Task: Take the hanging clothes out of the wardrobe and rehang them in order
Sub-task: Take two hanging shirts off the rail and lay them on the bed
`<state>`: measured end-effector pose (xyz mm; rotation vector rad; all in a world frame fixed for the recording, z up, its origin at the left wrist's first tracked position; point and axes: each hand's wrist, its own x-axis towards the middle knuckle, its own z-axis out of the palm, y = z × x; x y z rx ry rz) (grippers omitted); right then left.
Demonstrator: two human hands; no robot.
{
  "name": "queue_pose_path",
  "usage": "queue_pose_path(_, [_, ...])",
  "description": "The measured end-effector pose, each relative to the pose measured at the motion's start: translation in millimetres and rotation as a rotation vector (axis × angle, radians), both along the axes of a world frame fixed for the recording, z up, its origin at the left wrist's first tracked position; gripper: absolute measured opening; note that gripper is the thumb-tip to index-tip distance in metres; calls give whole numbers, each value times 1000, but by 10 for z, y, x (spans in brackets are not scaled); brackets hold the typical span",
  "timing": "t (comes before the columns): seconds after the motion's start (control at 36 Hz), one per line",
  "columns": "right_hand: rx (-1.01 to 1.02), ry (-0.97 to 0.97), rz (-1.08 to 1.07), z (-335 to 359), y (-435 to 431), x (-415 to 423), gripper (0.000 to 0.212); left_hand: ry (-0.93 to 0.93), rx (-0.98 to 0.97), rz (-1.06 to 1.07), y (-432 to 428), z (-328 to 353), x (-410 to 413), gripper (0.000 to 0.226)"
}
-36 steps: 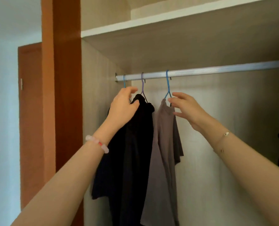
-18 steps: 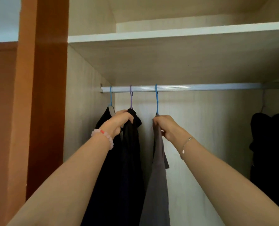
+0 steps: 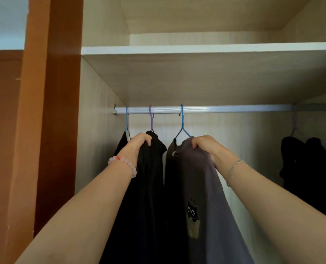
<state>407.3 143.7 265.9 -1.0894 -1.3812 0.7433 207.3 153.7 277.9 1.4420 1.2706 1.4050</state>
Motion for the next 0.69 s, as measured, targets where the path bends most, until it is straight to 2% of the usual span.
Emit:
queue_pose_path(0.06, [7, -24, -18, 61, -41, 0, 16, 9, 33, -44, -88, 46, 15, 10])
queue_pose_path(0.14, [48, -40, -33, 171, -127, 11, 15, 18, 67, -26, -123, 72, 20, 40])
queue_pose_path(0.25, [123, 32, 8, 252, -253, 72, 21, 31, 63, -24, -146, 88, 47, 30])
queue_pose_path(0.36, [157, 6, 32, 191, -357, 175, 38, 2, 51, -37, -180, 165, 65, 21])
queue_pose_path(0.47, [163, 55, 25, 124, -430, 296, 42, -1, 39, -47, -244, 208, 66, 8])
queue_pose_path(0.64, [159, -15, 51, 48, -555, 399, 42, 8, 85, -97, -304, 288, 49, 5])
queue_pose_path(0.69, [156, -19, 56, 38, -594, 410, 41, -5, 110, -114, -309, 310, 28, 18])
